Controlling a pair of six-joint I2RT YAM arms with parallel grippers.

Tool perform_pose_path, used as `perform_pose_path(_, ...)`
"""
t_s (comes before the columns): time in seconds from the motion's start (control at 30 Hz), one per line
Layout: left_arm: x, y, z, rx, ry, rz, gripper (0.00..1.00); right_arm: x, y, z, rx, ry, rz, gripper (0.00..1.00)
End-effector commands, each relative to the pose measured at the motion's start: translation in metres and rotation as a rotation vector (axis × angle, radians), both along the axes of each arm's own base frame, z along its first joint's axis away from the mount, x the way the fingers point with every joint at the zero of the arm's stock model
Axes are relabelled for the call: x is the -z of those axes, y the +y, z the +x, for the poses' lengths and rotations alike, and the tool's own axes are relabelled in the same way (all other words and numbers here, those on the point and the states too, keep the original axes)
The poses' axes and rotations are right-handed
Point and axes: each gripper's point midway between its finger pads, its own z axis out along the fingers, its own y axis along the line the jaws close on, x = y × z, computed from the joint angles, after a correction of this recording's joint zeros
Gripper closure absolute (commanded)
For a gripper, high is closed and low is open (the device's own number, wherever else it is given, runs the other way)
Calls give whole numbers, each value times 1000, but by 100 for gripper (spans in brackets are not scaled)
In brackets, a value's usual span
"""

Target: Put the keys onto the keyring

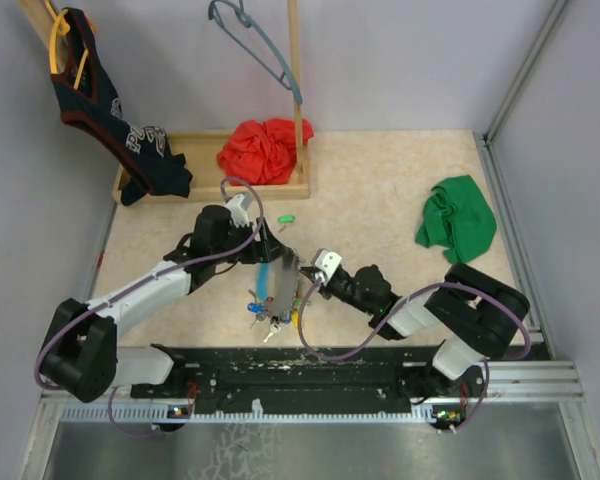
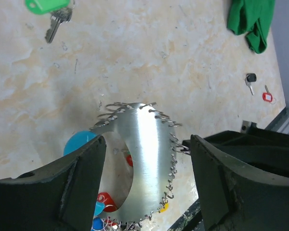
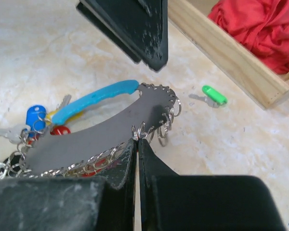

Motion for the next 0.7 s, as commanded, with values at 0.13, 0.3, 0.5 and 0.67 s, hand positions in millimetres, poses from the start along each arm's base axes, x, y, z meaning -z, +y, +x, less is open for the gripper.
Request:
perform_pose_path(0.13,-26,-5,-12,151,-385,-91,25,-17,7,9,-46,18,19,100)
perform_pose_path(0.3,-12,-5,-25,278,-584,-58,26,-9,8,8,-81,27,-32,100)
perform_pose_path(0.5,-13,-10,-37,429,-794,-12,29,-12,9,11,-127,19,-64,100)
perform_pose_path(0.67,-9,-15,-54,603,-962,38,36,-17,12,13,-165,12,-100,100)
